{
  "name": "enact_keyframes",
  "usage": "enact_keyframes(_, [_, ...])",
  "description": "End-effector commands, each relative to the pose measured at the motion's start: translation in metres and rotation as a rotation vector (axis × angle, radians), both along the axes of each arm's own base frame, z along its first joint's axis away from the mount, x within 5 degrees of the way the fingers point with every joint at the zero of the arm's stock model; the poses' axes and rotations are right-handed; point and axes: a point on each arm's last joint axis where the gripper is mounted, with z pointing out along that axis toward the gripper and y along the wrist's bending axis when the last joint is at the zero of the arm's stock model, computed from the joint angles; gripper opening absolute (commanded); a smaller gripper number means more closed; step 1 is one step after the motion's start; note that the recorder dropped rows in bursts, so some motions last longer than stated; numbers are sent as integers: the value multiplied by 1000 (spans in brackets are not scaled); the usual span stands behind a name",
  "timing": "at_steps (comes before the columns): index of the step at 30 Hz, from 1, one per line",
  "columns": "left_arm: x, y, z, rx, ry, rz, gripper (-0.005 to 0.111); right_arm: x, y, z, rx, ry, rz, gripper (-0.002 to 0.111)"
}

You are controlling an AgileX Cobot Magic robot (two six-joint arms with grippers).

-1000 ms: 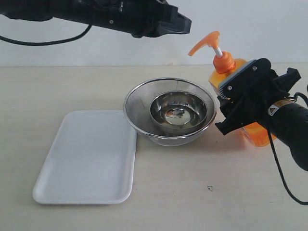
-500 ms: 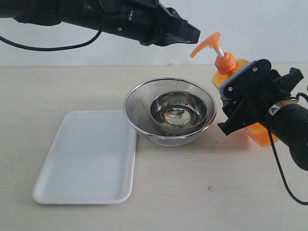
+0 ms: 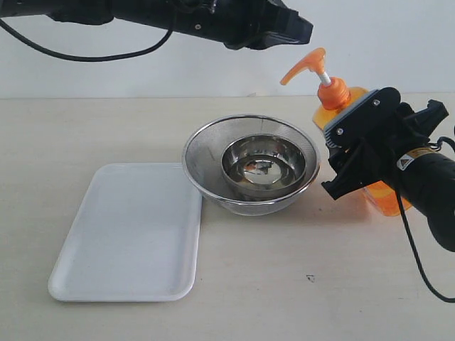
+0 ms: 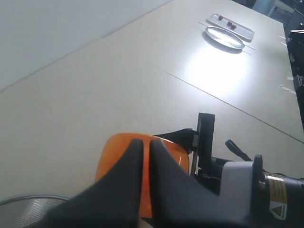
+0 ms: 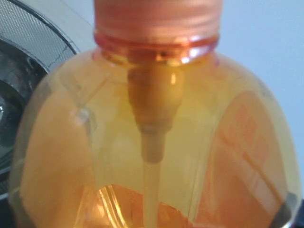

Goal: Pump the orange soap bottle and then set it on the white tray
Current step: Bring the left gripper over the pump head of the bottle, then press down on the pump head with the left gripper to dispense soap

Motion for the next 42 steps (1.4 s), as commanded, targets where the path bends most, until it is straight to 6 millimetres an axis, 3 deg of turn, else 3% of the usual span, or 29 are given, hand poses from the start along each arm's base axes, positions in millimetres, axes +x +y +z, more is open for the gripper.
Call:
enact_keyframes(1, [1,-8,-9,6,20,-6,5,1,1,3,5,-18,5,0])
enact_keyframes(14, [3,-12,-24,28,51,-34,5,0,4,4,16,-20,39,0])
enact_keyframes(25, [9,-17,-48,44,115,-35,5,0,5,4,19,-25,42,0])
enact_keyframes(42, [1,-26,-54,89,90,-96,5,0,5,4,25,-24,40,0])
